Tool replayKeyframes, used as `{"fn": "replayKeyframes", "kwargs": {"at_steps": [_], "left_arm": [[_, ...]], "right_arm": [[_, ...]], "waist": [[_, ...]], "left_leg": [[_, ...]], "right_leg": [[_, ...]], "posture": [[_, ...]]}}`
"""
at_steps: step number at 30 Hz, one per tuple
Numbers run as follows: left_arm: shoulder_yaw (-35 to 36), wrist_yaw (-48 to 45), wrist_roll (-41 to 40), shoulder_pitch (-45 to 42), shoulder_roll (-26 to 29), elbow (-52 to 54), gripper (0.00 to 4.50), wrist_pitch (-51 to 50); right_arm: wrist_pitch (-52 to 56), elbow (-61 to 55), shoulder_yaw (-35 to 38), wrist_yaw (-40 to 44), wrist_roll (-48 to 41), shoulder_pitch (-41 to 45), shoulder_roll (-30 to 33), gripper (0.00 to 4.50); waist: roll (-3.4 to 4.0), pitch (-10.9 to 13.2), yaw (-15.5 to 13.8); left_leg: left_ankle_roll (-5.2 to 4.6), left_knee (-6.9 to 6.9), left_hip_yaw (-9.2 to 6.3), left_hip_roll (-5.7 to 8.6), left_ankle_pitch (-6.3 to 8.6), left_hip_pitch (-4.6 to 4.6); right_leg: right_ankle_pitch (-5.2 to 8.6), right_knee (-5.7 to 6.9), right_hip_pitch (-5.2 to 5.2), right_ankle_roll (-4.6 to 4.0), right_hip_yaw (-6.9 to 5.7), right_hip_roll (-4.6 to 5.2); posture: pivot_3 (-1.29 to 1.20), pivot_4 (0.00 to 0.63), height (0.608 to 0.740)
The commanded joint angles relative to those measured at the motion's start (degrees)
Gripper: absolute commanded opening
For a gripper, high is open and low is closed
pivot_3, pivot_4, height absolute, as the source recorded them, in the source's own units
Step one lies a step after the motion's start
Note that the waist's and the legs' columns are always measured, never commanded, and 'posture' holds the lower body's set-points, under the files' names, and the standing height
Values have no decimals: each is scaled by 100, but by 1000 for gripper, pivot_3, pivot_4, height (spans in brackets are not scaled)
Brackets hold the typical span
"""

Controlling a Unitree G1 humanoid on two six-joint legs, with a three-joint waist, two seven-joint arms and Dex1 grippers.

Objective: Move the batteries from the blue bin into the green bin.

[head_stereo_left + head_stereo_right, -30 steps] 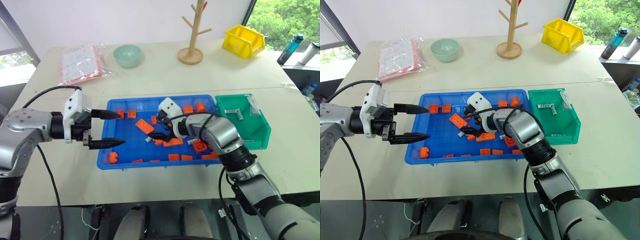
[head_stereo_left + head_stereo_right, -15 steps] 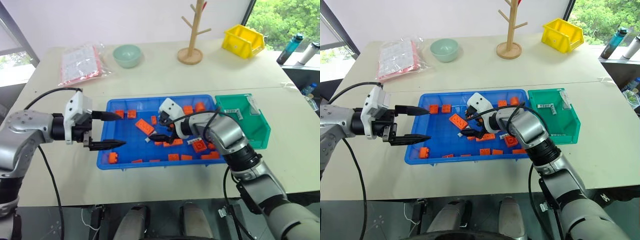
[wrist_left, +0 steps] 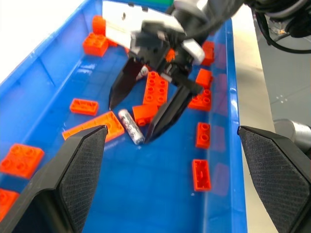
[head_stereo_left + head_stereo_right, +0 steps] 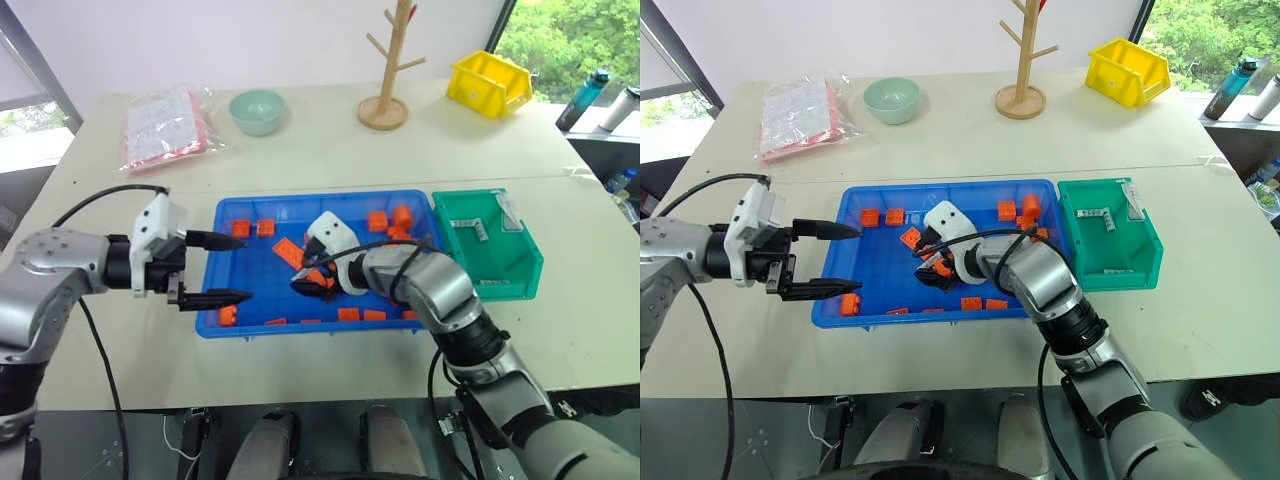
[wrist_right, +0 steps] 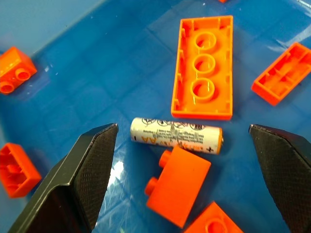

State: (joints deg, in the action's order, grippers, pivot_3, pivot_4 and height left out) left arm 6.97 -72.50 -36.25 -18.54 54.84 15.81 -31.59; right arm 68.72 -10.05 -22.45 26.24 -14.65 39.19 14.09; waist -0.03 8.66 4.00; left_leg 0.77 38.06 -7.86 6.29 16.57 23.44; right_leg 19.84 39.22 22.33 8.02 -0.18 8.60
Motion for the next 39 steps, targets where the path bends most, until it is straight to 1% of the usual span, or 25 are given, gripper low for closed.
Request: {"fn": "replayKeyframes", "kwargs": {"at_steps": [1, 5, 8, 10, 11, 17, 20, 22, 24, 26, 29, 32, 34, 37, 39], "left_arm": [[-53, -81, 32, -143, 1, -22, 4500, 99], [-118, -141, 84, -280, 6, -149, 4500, 137], [-140, -184, 104, -367, 4, -235, 4500, 161], [-158, -205, 123, -418, -5, -296, 4500, 198], [-170, -212, 133, -444, -14, -323, 4500, 213], [-297, -250, 233, -606, -139, -482, 4500, 306], [-356, -266, 243, -656, -199, -534, 4500, 319], [-379, -286, 245, -656, -224, -554, 4500, 333], [-398, -295, 259, -646, -250, -573, 4500, 361], [-397, -290, 255, -629, -287, -566, 4500, 380], [-358, -211, 176, -656, -384, -528, 4500, 320], [-352, -145, 129, -700, -465, -487, 4500, 264], [-383, -124, 143, -733, -517, -492, 4500, 282], [-452, -103, 200, -874, -610, -580, 4500, 300], [-508, -80, 227, -997, -679, -628, 4500, 294]], "right_arm": [[-180, 86, -277, -118, 189, -180, -16, 4432], [-264, 118, -272, -126, 213, -238, -64, 4432], [-279, 93, -258, -117, 237, -241, -65, 3663], [-271, 60, -235, -104, 255, -210, -36, 2608], [-264, 39, -213, -86, 254, -184, -13, 2225], [-326, -85, 71, 129, 145, 77, 137, 2223], [-278, -366, 732, 399, -147, 382, 380, 2223], [-127, -583, 1285, 602, -403, 486, 733, 2223], [82, -787, 1918, 865, -726, 517, 1230, 2223], [281, -874, 2518, 1112, -961, 446, 1859, 2223], [199, -704, 3120, 1405, -954, 59, 3020, 2223], [26, -392, 3617, 1611, -925, -434, 3841, 2223], [-108, -260, 3822, 1661, -899, -771, 4132, 2223], [-80, -199, 3958, 1584, -966, -1044, 4157, 2223], [-162, -206, 3938, 1538, -969, -1191, 4084, 3269]], "waist": [[-1, -2, 0], [-3, -4, -3], [-4, -4, -2], [-4, -4, 1], [-4, -4, 1], [-4, -4, -7], [-4, -3, -6], [-4, -3, -17], [-4, -3, -33], [-5, -3, -62], [-6, -2, -120], [-7, -1, -149], [-7, -1, -149], [-7, -1, -117], [-7, -1, -118]], "left_leg": [[0, 0, 0, 0, 0, 0], [0, 1, 0, -1, 0, -1], [0, 2, 0, 0, 0, -2], [0, 2, 0, 0, 0, -2], [0, 2, 0, -1, 0, -2], [0, 2, 0, 1, 0, -2], [0, 3, 0, 2, 0, 1], [0, 4, 0, 3, 0, 3], [0, 3, -1, 3, 0, 4], [-1, 2, -3, 6, 0, 4], [-2, 2, -1, 9, 1, 5], [-3, 3, 10, 8, 1, 5], [-4, 4, 17, 6, 1, 5], [-4, 3, 34, -7, 1, 5], [-4, 3, 44, -13, 1, 5]], "right_leg": [[0, 0, 0, 0, 0, 0], [0, 1, -1, 0, 0, -2], [0, 1, -2, 0, 0, -1], [0, 1, -1, 0, 0, -2], [0, 2, -1, 0, 0, -2], [0, 2, -2, 0, 0, -1], [0, 1, -1, 0, 0, -1], [0, 1, 0, 0, 0, 0], [0, 0, -1, 0, -1, 0], [0, -1, -3, 0, -1, 2], [0, -5, -6, 0, -1, 4], [0, -8, -6, 0, 0, 7], [0, -8, -6, 0, 0, 7], [0, -8, -5, 0, 0, 3], [0, -6, -3, 1, -1, 1]], "posture": [[0, 150, 726], [0, 150, 726], [0, 150, 726], [0, 150, 726], [0, 150, 726], [0, 150, 726], [0, 150, 726], [0, 150, 726], [0, 150, 726], [0, 150, 726], [0, 150, 726], [0, 150, 726], [0, 150, 726], [0, 150, 726], [0, 150, 726]]}}
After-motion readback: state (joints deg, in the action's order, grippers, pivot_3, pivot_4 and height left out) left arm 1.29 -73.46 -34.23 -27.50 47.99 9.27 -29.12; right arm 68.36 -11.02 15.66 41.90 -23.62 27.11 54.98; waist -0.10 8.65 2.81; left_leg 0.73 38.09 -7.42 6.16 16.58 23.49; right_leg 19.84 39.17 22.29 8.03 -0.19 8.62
